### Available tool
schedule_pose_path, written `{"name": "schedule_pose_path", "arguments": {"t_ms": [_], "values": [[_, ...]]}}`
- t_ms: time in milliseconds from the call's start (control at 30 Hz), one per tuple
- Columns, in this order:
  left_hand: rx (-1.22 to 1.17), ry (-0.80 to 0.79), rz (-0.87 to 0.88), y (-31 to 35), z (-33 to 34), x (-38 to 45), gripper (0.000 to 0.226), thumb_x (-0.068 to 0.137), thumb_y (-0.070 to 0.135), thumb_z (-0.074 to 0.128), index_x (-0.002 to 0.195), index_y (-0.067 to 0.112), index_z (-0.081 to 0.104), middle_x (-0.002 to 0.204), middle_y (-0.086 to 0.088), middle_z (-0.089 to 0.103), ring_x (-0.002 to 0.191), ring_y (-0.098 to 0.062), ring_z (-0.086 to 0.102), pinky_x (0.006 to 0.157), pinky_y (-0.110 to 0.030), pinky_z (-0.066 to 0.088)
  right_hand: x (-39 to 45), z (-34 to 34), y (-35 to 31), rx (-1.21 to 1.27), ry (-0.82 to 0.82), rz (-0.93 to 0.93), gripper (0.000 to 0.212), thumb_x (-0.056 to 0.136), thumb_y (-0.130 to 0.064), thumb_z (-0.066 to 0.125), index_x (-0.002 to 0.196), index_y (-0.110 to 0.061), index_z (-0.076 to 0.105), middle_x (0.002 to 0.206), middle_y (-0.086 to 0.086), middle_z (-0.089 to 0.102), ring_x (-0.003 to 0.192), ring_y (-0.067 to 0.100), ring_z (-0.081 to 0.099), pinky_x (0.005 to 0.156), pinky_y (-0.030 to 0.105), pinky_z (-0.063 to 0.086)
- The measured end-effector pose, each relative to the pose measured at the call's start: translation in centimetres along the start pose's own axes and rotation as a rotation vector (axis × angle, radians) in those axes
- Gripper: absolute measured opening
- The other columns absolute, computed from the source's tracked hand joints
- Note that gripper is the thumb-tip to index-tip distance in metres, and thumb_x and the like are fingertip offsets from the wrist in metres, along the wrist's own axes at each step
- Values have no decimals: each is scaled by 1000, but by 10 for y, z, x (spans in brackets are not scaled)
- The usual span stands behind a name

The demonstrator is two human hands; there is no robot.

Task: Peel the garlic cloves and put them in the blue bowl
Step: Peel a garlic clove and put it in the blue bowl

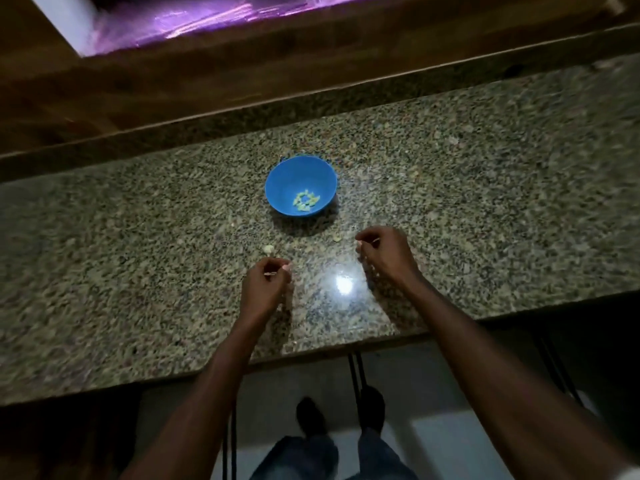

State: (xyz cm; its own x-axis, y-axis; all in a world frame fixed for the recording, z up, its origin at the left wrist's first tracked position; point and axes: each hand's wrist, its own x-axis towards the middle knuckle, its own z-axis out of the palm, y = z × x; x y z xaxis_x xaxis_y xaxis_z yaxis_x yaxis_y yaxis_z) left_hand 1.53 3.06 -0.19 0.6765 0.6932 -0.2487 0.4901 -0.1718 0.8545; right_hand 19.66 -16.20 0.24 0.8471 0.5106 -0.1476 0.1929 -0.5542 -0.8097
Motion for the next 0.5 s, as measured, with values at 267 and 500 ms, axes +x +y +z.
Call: {"name": "schedule_pose_path", "arguments": {"t_ms": [267, 500], "values": [[69, 186, 43, -20, -29, 45, 12, 98, 16, 67, 111, 18, 69, 104, 4, 72, 93, -15, 67, 77, -33, 57, 37, 59, -14, -382, -64, -191, 18, 78, 7, 63, 63, -4, 59, 71, 10, 51, 71, 34, 56, 62, 47, 51], [190, -9, 227, -26, -35, 72, 50, 80, 25, 90, 123, 14, 65, 115, -1, 52, 89, -2, 54, 77, -1, 41, 39, 32, -72, -16, 99, -67, 11, 94, -15, 77, 103, -20, 80, 92, -12, 73, 83, -13, 65, 68, 0, 46]]}}
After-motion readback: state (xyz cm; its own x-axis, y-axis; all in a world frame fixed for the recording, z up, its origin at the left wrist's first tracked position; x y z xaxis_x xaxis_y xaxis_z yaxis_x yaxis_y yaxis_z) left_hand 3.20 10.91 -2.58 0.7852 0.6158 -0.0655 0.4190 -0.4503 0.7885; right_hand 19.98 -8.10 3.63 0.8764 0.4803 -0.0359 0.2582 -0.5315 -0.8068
